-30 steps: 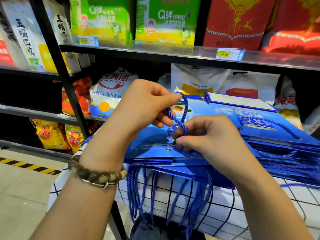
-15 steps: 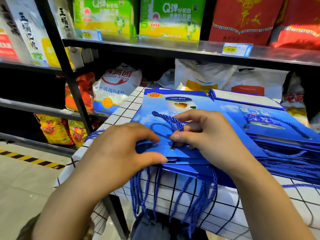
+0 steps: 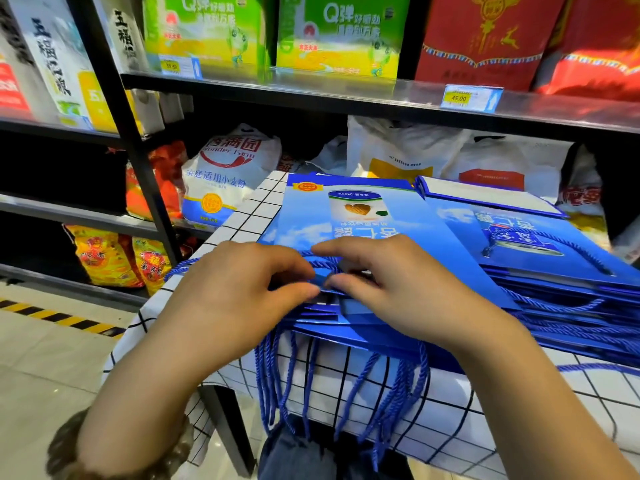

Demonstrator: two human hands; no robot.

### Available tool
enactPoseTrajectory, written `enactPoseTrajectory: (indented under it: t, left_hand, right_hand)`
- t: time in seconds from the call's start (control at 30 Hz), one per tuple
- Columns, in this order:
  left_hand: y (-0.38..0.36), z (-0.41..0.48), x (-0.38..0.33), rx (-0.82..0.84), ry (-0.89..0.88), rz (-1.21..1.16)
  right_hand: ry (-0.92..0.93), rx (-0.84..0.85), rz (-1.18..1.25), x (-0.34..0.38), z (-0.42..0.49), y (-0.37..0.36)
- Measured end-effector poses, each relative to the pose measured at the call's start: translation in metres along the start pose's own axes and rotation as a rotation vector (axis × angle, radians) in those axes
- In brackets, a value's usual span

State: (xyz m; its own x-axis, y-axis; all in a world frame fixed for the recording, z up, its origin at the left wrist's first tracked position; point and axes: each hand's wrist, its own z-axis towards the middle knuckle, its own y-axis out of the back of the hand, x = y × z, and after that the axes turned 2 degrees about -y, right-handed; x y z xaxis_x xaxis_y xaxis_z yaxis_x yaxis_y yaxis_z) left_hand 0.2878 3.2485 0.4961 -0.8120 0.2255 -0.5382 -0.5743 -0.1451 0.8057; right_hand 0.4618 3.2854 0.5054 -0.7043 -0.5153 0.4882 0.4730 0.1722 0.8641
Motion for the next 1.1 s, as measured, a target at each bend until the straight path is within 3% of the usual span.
enactPoseTrajectory:
  t: [0.1,0.2,0.33,0.47,0.53,0.8,0.93,1.1]
  left_hand:
    - [-0.003,-0.001,-0.002,-0.146,-0.003,0.049]
    - [-0.009,-0.002,-0.009,-0.220,-0.001,0.007]
    - [-0.012,-0.010,-0.024,-0.233,0.044,0.138]
    - [-0.020,-0.005,-0.030,-0.177,0.071,0.494]
    - [-0.024,-0.002,-0.033,-0.189,0.065,0.534]
    - [-0.025,-0.002,-0.012,-0.187,-0.135,0.225]
    - [-0.029,-0.002,0.003,-0.158,-0.137,-0.103]
    - [-0.035,-0.006,0.011,-0.195,-0.181,-0.229]
  right_hand:
    - [-0.017,0.139,0.097,-0.001,-0.004,0.009]
    - [0.006,0.150,0.020,-0.003,0.000,0.008]
    - [-0.016,0.138,0.027,-0.002,0.005,0.009]
    - [-0.006,0.140,0.066,-0.001,0.006,0.009]
    - [-0.006,0.137,0.122,0.000,0.006,0.008]
    - [-0.003,0.130,0.210,-0.003,0.007,0.004]
    - [-0.040,0.159,0.281,-0.007,0.006,0.004]
    - [-0.062,0.203,0.252,-0.008,0.011,0.003]
